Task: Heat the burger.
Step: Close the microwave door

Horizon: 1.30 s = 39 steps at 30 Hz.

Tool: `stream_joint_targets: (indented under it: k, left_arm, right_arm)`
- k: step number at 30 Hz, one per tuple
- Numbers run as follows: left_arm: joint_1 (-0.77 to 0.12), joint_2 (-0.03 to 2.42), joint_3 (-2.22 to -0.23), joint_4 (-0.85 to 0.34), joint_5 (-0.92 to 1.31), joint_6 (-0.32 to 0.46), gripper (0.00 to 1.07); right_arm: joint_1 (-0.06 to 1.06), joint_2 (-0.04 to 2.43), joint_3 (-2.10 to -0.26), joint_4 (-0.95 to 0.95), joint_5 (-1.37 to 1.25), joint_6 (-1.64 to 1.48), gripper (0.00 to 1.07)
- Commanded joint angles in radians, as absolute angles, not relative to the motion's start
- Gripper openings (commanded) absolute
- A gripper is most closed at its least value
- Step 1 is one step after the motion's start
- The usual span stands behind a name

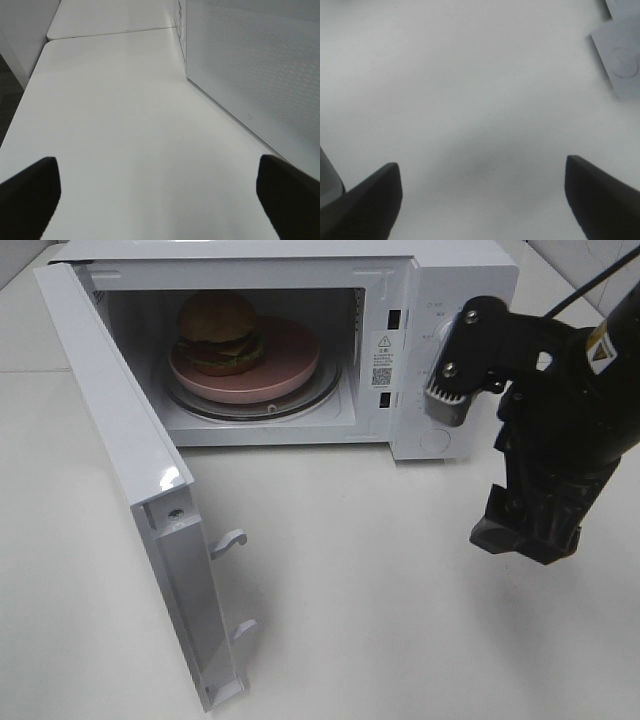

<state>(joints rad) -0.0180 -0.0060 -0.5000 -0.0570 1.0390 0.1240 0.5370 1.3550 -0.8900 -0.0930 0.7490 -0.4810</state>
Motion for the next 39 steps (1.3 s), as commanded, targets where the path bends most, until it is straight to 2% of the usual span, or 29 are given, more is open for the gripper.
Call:
stream_joint_targets:
  k: [1, 15, 21, 25, 31, 39]
  left_arm:
    - [-0.025, -0.025, -0.499, -0.055, 1.035, 0.122, 1.0]
    - [-0.025, -0.025, -0.499, -0.055, 1.035, 0.122, 1.0]
    - [-0.025, -0.025, -0.499, -0.055, 1.035, 0.122, 1.0]
    - [-0.025, -0.025, -0.499, -0.055, 1.035, 0.122, 1.0]
    - [-0.025, -0.025, -0.499, -0.055, 1.035, 0.122, 1.0]
    - [-0.025, -0.025, -0.499, -0.055, 1.035, 0.122, 1.0]
  right_arm:
    - [0.449, 1.345, -0.88, -0.088, 0.755, -0.307, 0.87]
    - [0.159, 1.345, -0.88, -0.136, 0.789, 0.12, 0.85]
    - [0.044, 1.341, -0.88, -0.144, 0.829, 0.156, 0.83]
    - [0.035, 1.318, -0.876, -0.146, 0.853, 0.156, 0.83]
    - [0.035, 1.18, -0.769, -0.137, 0.843, 0.157, 0.81]
    - [0.035, 0.798, -0.605, -0.134, 0.855, 0.162, 0.77]
